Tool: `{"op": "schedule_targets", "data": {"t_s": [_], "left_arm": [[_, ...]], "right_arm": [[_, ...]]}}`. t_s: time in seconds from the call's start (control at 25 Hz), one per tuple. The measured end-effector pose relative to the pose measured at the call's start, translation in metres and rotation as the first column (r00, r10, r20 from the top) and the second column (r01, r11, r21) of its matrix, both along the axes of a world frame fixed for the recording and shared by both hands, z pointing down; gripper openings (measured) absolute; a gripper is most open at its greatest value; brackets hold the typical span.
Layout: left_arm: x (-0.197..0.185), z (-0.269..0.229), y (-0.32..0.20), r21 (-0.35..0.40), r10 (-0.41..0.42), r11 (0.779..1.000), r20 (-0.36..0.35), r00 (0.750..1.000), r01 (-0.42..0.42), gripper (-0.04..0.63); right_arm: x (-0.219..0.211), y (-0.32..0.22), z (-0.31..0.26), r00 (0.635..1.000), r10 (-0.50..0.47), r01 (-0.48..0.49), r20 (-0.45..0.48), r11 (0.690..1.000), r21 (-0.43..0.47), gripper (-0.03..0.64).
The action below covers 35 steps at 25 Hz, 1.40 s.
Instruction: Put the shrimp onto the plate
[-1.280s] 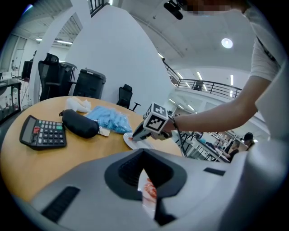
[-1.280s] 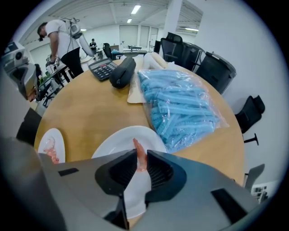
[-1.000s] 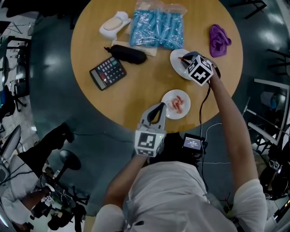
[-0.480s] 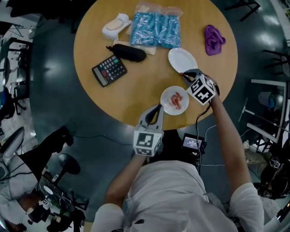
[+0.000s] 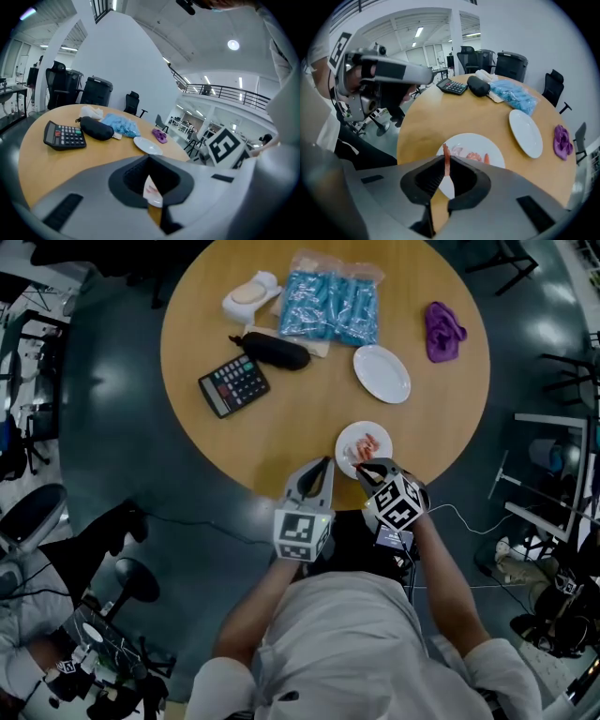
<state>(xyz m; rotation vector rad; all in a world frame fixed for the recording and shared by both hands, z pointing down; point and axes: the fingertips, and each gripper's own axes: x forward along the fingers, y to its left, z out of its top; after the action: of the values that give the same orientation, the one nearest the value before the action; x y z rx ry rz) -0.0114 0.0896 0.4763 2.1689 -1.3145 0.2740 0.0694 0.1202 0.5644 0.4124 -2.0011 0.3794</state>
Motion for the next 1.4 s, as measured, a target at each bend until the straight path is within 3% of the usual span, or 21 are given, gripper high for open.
{"op": "schedule_targets", "data": {"t_s": [0.32,0.72,1.0,1.28,1.4], "left_arm": [[-0.005,0.003,0.007,-0.009,-0.005,1.0,0.005,1.0,0.005,0.007],[0.001,0.001,0.01,-0.001,-0.005,1.0,0.011,1.0,0.005,0.008],[0.01,0.001,0.017,-0.002,0.008,1.0,0.023,1.0,-0.008,0.008],[0.018,0.0,0.021,-0.008,0.017,1.0,0.033,0.999,-0.016,0.008],[0.018,-0.008,0.019,0.008,0.02,1.0,0.047,0.999,-0.02,0.007]], "right_arm": [[-0.01,0.007,0.03,0.995,0.045,-0.049,-0.094,0.998,-0.043,0.043],[-0.013,-0.001,0.035,0.989,0.102,-0.106,-0.107,0.994,-0.029,0.048],[-0.011,-0.001,0.028,0.982,0.19,-0.191,-0.024,0.98,-0.056,0.048],[0.001,-0.005,0.028,0.975,0.221,-0.221,-0.011,0.975,-0.032,0.048],[0.002,-0.019,0.007,0.955,0.274,-0.277,0.112,0.961,0.01,0.046]]}}
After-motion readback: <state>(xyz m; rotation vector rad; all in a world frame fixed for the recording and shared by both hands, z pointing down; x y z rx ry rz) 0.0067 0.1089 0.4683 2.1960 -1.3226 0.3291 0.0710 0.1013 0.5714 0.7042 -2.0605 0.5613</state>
